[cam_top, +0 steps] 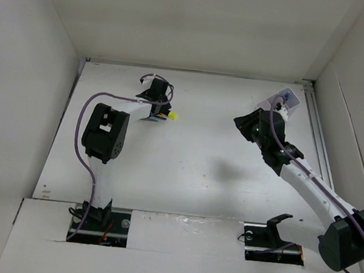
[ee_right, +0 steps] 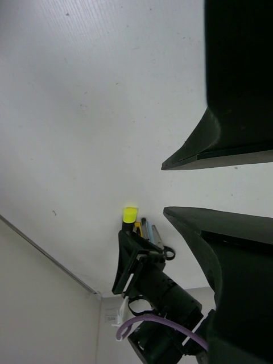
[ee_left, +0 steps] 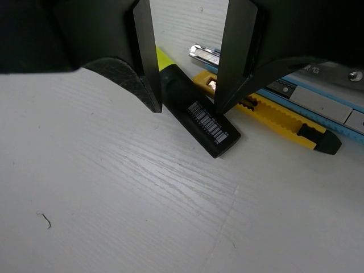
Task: Sort the stationery into containers
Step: Move the pen to the center of the board.
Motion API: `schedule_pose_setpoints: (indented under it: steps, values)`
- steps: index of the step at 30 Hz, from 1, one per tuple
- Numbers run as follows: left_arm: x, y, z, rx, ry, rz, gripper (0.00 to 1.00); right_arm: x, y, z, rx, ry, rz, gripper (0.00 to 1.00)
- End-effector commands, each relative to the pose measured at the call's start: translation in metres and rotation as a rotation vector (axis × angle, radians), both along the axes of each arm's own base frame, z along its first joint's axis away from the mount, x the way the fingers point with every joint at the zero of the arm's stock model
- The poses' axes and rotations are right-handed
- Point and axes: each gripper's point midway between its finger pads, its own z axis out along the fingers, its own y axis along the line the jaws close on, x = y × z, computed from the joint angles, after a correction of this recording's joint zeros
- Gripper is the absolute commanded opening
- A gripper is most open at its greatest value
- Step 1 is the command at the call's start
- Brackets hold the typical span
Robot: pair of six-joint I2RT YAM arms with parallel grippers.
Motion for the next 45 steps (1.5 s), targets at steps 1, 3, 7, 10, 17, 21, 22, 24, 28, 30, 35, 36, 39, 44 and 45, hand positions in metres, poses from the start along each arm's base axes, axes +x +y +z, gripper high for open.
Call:
schedule_pose_setpoints:
  steps: [1, 3, 7, 10, 17, 21, 22, 24, 28, 30, 35, 36, 39, 44, 45]
  values:
    - [0.015, -0.002, 0.020, 0.000, -0.047, 0.003, 0.38, 0.001, 0.003, 0.006, 0.009, -0.025, 0.025, 0.38]
    - [0.014, -0.002, 0.015, 0.004, -0.037, 0.003, 0.38, 0.001, 0.005, 0.003, 0.009, -0.015, 0.033, 0.38]
    - [0.018, -0.007, 0.013, -0.010, -0.034, -0.011, 0.38, 0.002, 0.005, 0.000, 0.005, -0.007, 0.033, 0.38]
    - [0.022, -0.011, 0.010, -0.018, -0.033, -0.019, 0.38, 0.002, 0.005, 0.000, 0.005, -0.007, 0.033, 0.38]
    - [0.030, -0.016, 0.004, -0.001, -0.029, -0.064, 0.45, 0.002, 0.005, 0.000, 0.005, -0.007, 0.033, 0.38]
    - [0.022, -0.034, -0.005, 0.030, -0.012, -0.111, 0.45, 0.002, 0.005, 0.000, 0.005, -0.007, 0.033, 0.38]
    - [0.024, -0.032, -0.002, 0.040, -0.015, -0.102, 0.45, 0.002, 0.005, 0.000, 0.005, -0.007, 0.033, 0.38]
    - [0.021, -0.037, -0.008, 0.051, -0.005, -0.120, 0.42, 0.003, 0.006, 0.002, 0.009, -0.015, 0.033, 0.42]
    - [0.018, -0.043, -0.013, 0.048, 0.005, -0.136, 0.37, 0.004, 0.003, 0.002, 0.009, -0.015, 0.024, 0.53]
    - [0.017, -0.044, -0.015, 0.042, 0.007, -0.142, 0.31, 0.004, 0.004, 0.002, 0.012, -0.014, 0.032, 0.60]
    - [0.012, -0.046, -0.020, 0.037, 0.022, -0.166, 0.24, 0.006, -0.002, 0.002, 0.016, -0.012, 0.021, 0.68]
    - [0.010, -0.047, -0.022, 0.038, 0.024, -0.181, 0.30, 0.006, -0.002, 0.002, 0.016, -0.012, 0.021, 0.68]
    - [0.012, -0.052, -0.016, 0.030, 0.022, -0.216, 0.37, 0.004, 0.000, 0.005, 0.022, -0.019, 0.029, 0.71]
    - [0.006, -0.054, -0.019, 0.077, 0.034, -0.235, 0.41, 0.006, -0.004, 0.005, 0.022, -0.020, 0.020, 0.72]
    - [0.003, -0.055, -0.020, 0.100, 0.038, -0.238, 0.39, 0.004, -0.002, 0.009, 0.030, -0.026, 0.030, 0.72]
